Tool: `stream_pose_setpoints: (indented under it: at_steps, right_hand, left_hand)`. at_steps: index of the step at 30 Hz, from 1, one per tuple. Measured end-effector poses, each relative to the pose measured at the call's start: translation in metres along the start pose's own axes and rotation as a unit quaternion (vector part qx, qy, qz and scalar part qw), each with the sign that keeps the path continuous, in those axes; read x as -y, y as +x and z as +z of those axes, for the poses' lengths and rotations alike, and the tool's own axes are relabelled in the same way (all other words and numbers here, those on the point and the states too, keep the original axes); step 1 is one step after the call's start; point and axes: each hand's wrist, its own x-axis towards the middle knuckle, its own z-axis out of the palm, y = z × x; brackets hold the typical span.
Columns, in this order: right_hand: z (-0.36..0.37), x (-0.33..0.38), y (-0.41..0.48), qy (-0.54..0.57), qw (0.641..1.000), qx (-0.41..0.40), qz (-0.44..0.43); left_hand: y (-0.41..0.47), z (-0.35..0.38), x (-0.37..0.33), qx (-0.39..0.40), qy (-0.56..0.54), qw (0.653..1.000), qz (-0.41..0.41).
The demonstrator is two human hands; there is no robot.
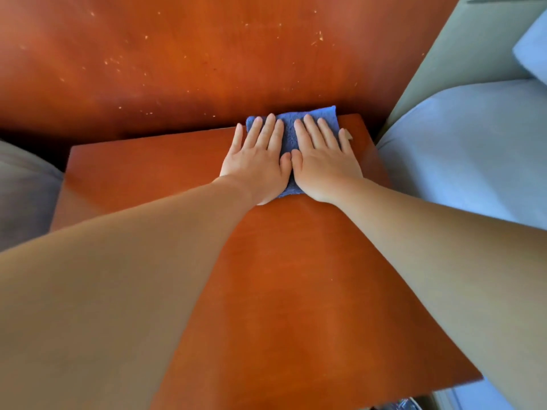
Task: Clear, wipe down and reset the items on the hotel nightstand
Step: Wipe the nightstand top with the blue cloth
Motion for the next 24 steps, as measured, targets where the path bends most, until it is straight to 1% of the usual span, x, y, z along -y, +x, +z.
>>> stream_pose_setpoints:
  at_steps: [12,17,24]
  right_hand:
    - [0.018,0.007,-0.144,-0.03,0.999,-0.031,-0.024]
    - [0.027,-0.004,-0.206,-0.027,0.997,-0.068,-0.01]
    - [0.031,-0.04,-0.261,-0.042,0.997,-0.068,-0.015]
  left_hand:
    - [-0.133,0.015,-0.049,0.013,-0.044,0.999,-0.002]
    - [-0.184,0.023,-0.083,0.014,-0.065,0.998,0.004]
    - [-0.221,0.03,-0.136,0.015,-0.091,0.996,0.018]
